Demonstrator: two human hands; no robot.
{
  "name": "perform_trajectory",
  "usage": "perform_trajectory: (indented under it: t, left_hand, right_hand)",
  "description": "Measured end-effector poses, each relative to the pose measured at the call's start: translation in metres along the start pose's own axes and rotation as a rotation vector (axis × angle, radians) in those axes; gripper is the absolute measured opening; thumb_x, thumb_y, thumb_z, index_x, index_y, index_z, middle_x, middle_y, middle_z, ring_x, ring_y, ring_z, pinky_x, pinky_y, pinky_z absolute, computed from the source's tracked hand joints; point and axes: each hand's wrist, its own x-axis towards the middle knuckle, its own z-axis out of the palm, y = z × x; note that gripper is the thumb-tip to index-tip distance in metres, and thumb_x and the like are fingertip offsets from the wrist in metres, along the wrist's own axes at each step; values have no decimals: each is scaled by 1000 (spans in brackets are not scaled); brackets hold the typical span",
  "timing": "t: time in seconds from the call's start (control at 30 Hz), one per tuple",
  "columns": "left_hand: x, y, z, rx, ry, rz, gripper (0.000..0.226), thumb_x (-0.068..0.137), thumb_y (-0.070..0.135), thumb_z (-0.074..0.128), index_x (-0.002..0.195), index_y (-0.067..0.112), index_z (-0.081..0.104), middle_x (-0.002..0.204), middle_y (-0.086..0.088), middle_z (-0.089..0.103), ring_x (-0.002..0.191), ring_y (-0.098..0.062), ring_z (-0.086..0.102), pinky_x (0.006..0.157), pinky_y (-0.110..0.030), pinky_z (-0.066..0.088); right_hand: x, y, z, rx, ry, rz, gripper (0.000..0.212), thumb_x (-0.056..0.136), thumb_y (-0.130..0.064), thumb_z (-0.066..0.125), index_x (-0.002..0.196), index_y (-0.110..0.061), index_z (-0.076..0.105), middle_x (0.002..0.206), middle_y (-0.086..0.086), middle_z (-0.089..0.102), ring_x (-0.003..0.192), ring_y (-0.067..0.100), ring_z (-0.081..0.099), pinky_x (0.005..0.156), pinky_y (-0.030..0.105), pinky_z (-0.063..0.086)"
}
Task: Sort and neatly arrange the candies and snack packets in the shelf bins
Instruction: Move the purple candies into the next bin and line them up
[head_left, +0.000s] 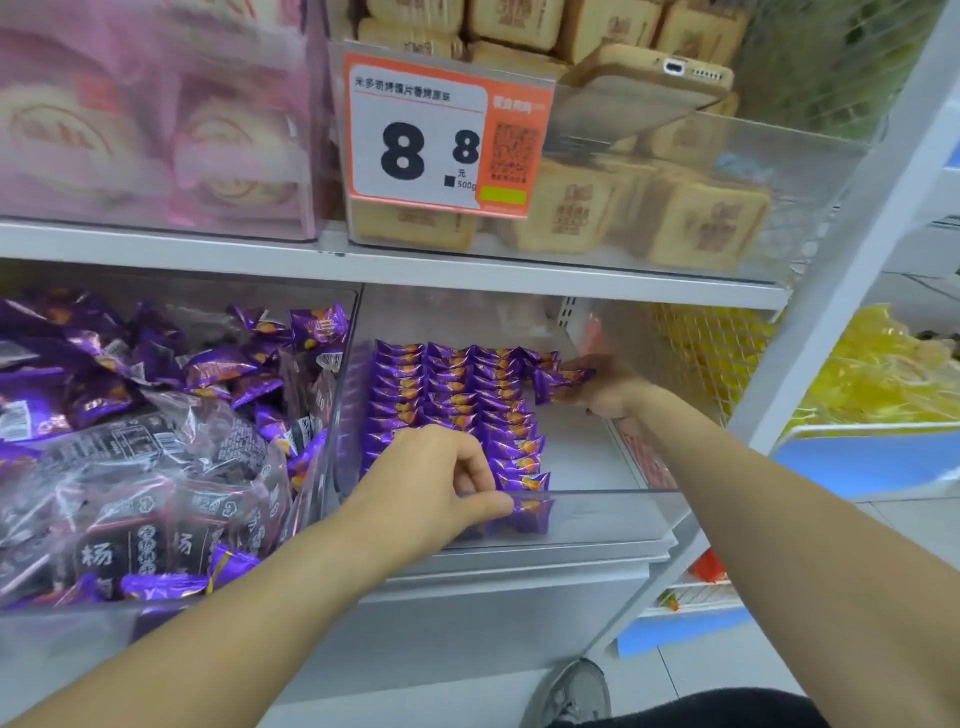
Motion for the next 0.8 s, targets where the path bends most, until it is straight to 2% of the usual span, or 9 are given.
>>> perform_trajectory:
  t: [0.17,0.3,0.37,0.43,0.5,0.57,0.63,0.7,0.8]
  left_hand:
    - [2,-3,3,15,13,-18,19,72,36,84,71,26,68,64,12,66,71,-3,57,71,-30,54]
    - [3,-4,4,0,13,-27,20,72,37,84,70,26,67,64,12,65,64,-1,58,68,-31,55]
    - [3,-3,5,17,15,-22,20,73,37,82,70,26,66,65,12,66,65,-1,59,67,-30,55]
    - [2,-3,6,35,21,-15,20,75,38,81,70,26,65,66,12,66,66,-1,60,67,-28,54]
    - [2,-3,5,42,28,-12,20,75,39,80,71,26,66,67,13,65,68,-1,59,66,-26,53]
    - [2,-3,5,46,33,-10,19,75,39,80,71,26,66,67,13,65,68,0,59,65,-26,52]
    - [2,-3,5,43,35,-10,19,75,39,80,71,26,66,66,14,64,67,0,59,65,-26,52]
    - [3,-3,5,36,33,-10,19,75,39,81,71,27,66,65,14,64,67,0,59,66,-27,53]
    - [3,-4,5,31,30,-6,19,75,38,81,71,27,67,66,14,64,67,0,60,67,-29,54]
  right_hand:
    - [11,-4,15,40,-2,27,54,79,-18,82,128,-12,60,117,4,61,103,18,58,85,25,47]
    - [20,-3,21,-36,15,37,55,78,-15,82,128,-12,60,117,4,65,109,21,62,99,35,52]
    - [25,0,23,-4,22,55,58,76,-11,83,127,-7,57,110,3,67,102,18,64,97,34,53]
    - [23,0,24,44,38,67,47,79,-6,80,119,-9,55,91,-4,64,89,12,61,91,27,53]
    - [23,1,25,73,59,77,45,79,-4,80,113,-10,52,86,-5,62,90,13,60,94,30,53]
    - [23,2,26,63,79,71,60,70,-8,88,119,-9,52,96,0,65,97,19,63,95,37,55]
    - [22,0,26,68,89,80,74,64,-10,91,125,-9,50,101,1,64,98,20,63,85,32,57]
    - [24,3,25,92,106,86,75,62,-11,93,124,-8,51,108,4,65,99,20,65,79,29,57]
    - [25,4,24,100,128,73,66,66,-13,91,121,-6,56,115,9,68,102,22,67,89,36,57]
